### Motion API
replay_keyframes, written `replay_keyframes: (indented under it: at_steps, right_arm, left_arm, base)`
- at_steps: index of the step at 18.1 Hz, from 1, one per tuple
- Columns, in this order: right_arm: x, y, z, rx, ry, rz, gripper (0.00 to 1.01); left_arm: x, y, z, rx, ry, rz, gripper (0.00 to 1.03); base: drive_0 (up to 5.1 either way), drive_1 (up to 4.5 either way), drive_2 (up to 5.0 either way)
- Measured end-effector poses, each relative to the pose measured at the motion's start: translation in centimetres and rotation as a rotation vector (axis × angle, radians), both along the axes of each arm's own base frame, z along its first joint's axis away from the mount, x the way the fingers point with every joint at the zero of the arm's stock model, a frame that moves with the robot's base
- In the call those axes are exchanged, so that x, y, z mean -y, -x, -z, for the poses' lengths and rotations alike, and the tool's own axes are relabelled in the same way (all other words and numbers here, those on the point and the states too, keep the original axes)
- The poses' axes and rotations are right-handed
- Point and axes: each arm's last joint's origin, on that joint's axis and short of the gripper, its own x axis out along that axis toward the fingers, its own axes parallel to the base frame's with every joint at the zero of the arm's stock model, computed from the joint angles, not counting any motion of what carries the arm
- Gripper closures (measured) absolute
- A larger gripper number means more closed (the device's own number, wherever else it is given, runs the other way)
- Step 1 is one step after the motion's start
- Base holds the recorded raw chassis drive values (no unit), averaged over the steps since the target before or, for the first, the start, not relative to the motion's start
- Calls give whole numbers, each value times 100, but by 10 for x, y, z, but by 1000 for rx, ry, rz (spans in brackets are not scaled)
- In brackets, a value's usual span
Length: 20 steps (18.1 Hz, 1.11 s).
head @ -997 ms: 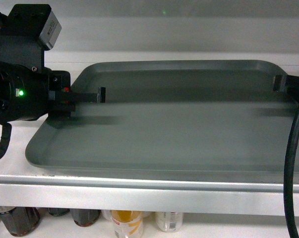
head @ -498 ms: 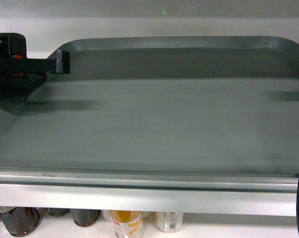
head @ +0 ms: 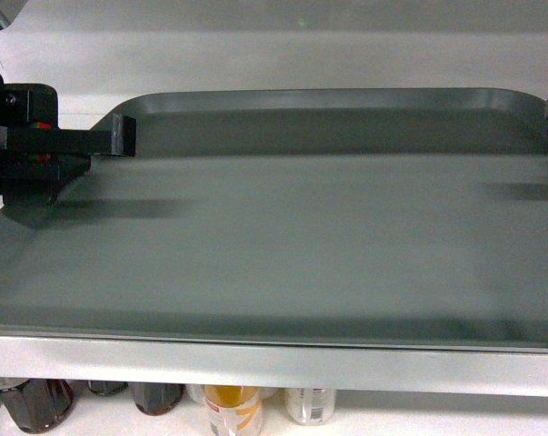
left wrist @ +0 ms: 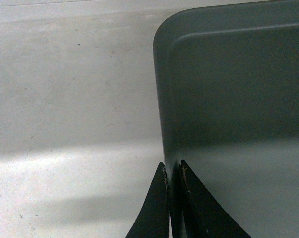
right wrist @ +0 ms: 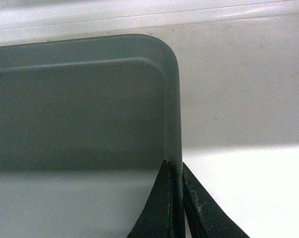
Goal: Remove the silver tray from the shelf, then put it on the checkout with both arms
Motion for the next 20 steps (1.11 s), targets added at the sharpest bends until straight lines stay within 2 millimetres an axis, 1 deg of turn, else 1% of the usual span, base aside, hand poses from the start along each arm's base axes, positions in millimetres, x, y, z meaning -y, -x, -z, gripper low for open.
replay_keyframes:
  at_steps: [2,20]
  right_arm:
    - [0,0,-1,21,6,5,99]
    - [0,0,-1,20,7,5,99]
  left_arm:
    - [1,0,-1,7,-2,-4,100]
    - [1,0,0,6,-2,-4,100]
  base:
    - [0,0,0]
    - [0,0,0]
